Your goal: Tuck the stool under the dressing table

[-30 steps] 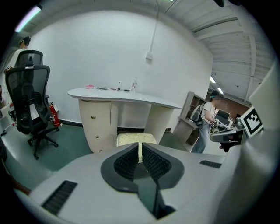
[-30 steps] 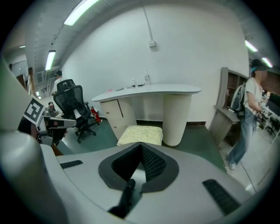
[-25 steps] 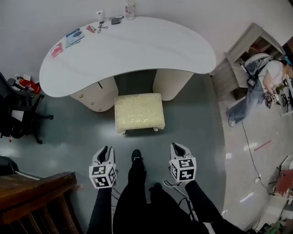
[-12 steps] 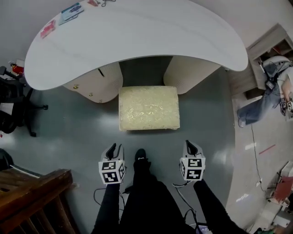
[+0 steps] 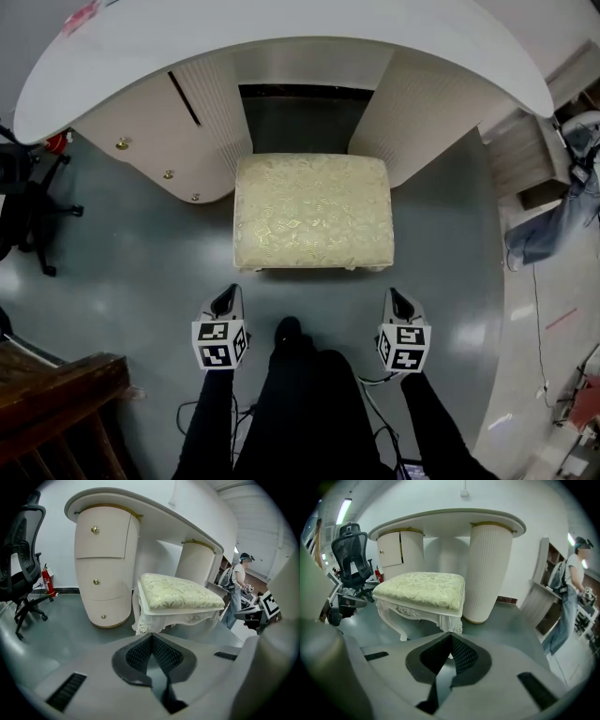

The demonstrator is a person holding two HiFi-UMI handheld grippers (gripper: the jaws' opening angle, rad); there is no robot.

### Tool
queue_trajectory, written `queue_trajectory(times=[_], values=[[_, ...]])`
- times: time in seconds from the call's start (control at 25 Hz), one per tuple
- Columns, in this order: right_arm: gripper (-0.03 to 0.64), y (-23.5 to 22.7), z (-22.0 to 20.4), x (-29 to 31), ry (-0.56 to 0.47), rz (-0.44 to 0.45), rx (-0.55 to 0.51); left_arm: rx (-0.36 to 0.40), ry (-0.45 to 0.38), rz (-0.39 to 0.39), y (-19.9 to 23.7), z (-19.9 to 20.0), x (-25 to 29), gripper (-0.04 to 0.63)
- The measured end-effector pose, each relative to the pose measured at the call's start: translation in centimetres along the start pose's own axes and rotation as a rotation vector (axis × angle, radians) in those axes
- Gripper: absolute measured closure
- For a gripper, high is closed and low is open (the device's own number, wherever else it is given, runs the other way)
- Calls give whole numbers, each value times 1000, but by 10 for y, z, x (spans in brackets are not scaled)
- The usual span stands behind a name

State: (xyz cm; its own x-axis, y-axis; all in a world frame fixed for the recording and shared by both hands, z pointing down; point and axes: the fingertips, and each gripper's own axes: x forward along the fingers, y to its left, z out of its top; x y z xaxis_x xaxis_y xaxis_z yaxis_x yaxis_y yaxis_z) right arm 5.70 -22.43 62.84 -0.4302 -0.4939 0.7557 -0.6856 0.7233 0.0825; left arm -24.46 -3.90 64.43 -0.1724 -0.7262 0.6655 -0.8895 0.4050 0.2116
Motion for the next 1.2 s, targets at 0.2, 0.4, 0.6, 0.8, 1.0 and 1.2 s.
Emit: queue_trajectory(times=[0.2,0.4,0.6,0.8,1.0,1.2], values=[[614,7,-19,36,-47,1,-18,16,-40,0,9,-23,33,588],[614,12,-34,67,-71,0,-19,5,-66,-4,15,-41,55,588],[614,11,-33,87,-134,9,-31,55,-121,-19,12,-44,66,588],[614,9,-31,97,-196,-11,-56,70,-181,-17,14,-43,71,588],[614,14,-33,101,-215,-12,-39,40,-213,-33,14,-45,71,588],[614,17,-32,108,-240,-34,4,54,-247,-26,17,-44,74,588]])
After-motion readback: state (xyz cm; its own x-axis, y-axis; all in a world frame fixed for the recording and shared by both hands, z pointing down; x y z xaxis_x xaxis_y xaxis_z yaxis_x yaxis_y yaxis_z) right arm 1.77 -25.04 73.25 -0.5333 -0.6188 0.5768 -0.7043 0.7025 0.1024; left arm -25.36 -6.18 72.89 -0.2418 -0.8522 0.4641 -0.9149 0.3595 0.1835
